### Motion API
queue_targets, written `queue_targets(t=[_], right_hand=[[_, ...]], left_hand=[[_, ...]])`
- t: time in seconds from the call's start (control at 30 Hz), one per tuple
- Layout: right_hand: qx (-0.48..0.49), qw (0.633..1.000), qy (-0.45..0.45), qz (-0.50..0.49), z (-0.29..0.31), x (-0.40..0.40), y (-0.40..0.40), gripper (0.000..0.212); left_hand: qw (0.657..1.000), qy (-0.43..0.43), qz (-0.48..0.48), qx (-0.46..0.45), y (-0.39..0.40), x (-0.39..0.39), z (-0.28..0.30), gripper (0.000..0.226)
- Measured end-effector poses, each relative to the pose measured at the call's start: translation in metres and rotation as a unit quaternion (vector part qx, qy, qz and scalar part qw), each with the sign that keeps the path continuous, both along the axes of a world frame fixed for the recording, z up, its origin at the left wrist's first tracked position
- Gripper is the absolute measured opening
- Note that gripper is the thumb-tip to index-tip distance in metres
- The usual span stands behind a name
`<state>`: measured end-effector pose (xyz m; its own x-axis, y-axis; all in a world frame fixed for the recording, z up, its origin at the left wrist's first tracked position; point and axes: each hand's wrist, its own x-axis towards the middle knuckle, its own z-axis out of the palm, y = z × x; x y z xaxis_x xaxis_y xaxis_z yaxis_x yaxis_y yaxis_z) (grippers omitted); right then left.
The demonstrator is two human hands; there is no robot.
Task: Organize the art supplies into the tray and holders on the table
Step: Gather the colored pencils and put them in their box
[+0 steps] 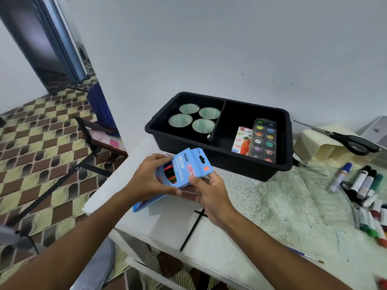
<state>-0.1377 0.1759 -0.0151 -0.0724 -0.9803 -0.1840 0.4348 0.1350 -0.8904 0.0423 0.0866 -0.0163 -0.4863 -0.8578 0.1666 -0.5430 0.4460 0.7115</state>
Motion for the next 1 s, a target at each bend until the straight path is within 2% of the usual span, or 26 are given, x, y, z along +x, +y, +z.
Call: queue_targets(t=[0.3, 0.43, 0.57, 0.63, 0.7, 0.77, 0.9, 0.97, 1.0], right_hand=[[-0.071, 0.993, 0.096, 0.011, 0.031, 0.016, -0.02, 0.018], [-0.103, 0.988, 0.11, -0.018, 0.063, -0.004, -0.043, 0.02], [-0.062, 0.991, 0.072, -0.095, 0.09, -0.036, -0.059, 0.044], [-0.066, 0.989, 0.072, -0.112, 0.097, -0.052, -0.061, 0.047], [-0.064, 0.989, 0.084, -0.104, 0.104, -0.073, -0.06, 0.044], [-0.043, 0.991, 0.11, -0.059, 0.107, -0.098, -0.055, 0.056], [0.02, 0.973, 0.229, 0.025, 0.103, -0.143, -0.04, 0.107], [0.053, 0.951, 0.301, 0.037, 0.102, -0.16, -0.036, 0.116], [0.073, 0.937, 0.341, 0.037, 0.102, -0.17, -0.037, 0.114]], left_hand=[[0.998, 0.029, 0.014, 0.055, 0.0, 0.044, 0.035, 0.09], [0.981, 0.091, -0.047, 0.163, -0.009, 0.043, 0.07, 0.091], [0.944, 0.163, -0.127, 0.255, -0.019, 0.016, 0.095, 0.093], [0.929, 0.189, -0.151, 0.279, -0.023, -0.007, 0.1, 0.098], [0.926, 0.212, -0.15, 0.276, -0.029, -0.035, 0.1, 0.103], [0.93, 0.222, -0.139, 0.257, -0.038, -0.066, 0.099, 0.108], [0.933, 0.192, -0.163, 0.257, -0.059, -0.128, 0.1, 0.106], [0.941, 0.115, -0.208, 0.239, -0.069, -0.155, 0.099, 0.086], [0.941, 0.073, -0.23, 0.236, -0.073, -0.17, 0.098, 0.078]])
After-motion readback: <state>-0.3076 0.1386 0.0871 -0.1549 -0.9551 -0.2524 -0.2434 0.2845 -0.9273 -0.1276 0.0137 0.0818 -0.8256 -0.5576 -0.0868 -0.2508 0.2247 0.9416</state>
